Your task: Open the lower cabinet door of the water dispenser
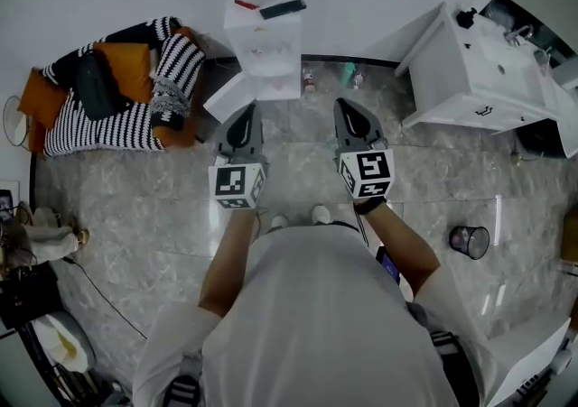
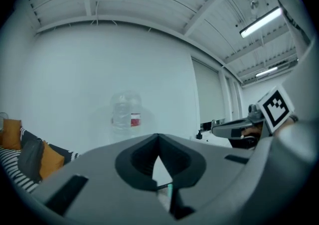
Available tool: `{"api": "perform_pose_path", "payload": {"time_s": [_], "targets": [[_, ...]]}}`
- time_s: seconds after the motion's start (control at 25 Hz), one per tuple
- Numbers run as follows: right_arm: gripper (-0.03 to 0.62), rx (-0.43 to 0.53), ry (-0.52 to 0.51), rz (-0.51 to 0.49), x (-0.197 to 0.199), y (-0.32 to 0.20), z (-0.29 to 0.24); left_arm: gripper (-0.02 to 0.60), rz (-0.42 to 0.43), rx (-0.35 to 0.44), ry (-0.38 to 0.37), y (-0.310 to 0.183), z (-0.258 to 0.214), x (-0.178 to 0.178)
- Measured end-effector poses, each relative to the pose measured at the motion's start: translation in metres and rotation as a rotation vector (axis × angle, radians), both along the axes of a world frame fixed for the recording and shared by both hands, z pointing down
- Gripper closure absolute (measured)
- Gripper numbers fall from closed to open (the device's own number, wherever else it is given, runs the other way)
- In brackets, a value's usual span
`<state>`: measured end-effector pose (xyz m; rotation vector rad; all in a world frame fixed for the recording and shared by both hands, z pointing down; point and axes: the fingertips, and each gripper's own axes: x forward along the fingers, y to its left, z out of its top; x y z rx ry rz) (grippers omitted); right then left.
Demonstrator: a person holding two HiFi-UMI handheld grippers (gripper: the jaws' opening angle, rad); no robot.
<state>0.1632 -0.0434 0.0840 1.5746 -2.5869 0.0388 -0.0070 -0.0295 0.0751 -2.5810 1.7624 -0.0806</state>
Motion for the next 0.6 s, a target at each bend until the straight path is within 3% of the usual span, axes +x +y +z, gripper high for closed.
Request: {"api": "perform_pose_path", "payload": {"time_s": [0.6], "targets": [[0.585, -0.031, 0.078, -0.069, 0.018, 0.021, 0.012, 0.571, 0.063, -0.04, 0.042, 0.016, 0.014, 0.034]]}}
